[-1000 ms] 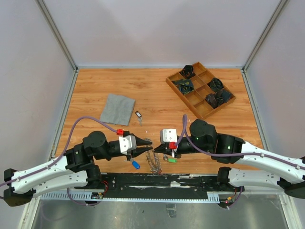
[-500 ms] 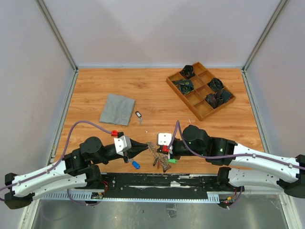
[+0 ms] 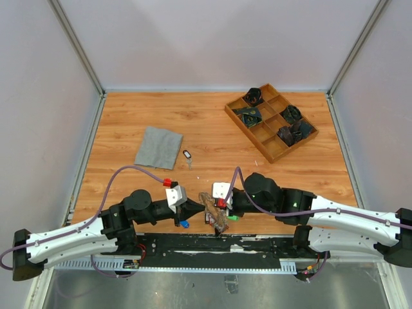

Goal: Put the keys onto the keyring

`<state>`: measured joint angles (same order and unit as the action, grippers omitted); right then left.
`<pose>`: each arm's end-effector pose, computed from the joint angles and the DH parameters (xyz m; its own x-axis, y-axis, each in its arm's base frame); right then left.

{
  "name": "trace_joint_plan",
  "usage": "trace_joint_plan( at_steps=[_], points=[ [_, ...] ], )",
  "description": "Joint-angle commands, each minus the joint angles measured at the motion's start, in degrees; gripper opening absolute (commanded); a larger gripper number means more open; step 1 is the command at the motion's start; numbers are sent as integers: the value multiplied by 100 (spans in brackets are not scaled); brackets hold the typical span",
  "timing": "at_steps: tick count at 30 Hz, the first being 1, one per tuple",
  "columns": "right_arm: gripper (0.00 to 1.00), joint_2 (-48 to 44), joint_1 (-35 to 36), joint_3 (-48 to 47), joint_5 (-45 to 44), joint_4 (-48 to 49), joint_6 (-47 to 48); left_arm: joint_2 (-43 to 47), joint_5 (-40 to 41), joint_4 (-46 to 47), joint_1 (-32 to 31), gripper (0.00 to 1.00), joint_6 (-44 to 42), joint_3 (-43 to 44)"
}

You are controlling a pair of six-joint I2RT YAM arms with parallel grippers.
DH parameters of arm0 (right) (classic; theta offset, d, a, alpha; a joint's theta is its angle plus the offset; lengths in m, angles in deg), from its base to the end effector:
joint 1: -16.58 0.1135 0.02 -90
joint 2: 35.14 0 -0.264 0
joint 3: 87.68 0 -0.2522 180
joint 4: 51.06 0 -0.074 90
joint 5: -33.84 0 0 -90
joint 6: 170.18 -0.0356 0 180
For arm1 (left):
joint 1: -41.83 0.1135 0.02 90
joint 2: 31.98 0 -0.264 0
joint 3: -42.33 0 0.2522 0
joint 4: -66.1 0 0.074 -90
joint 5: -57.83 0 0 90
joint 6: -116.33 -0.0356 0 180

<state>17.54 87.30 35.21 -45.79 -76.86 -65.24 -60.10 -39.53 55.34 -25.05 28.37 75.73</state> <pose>0.0643 0.2031 0.3032 0.1374 -0.3753 -0.9167 -0.9816 0.0723 -0.1767 0.0536 -0.1371 0.2507 -0.0717 0.0781 -0.9944 0.9602 0.2751 -0.0477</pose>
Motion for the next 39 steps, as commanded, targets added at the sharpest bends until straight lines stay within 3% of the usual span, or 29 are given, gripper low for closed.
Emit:
trace_joint_plan(
  at_steps=[1, 29, 39],
  points=[
    [1, -125, 38, 89, -78, 280, -99, -89, -94, 575, 0, 7, 349, -223],
    [1, -186, -65, 702, 202, 563, -501, -1069, -25, 1529, 2, 7, 657, -751],
    [1, -265, -162, 695, 737, 656, -782, -1210, 147, 1620, 6, 12, 534, -701]
  ],
)
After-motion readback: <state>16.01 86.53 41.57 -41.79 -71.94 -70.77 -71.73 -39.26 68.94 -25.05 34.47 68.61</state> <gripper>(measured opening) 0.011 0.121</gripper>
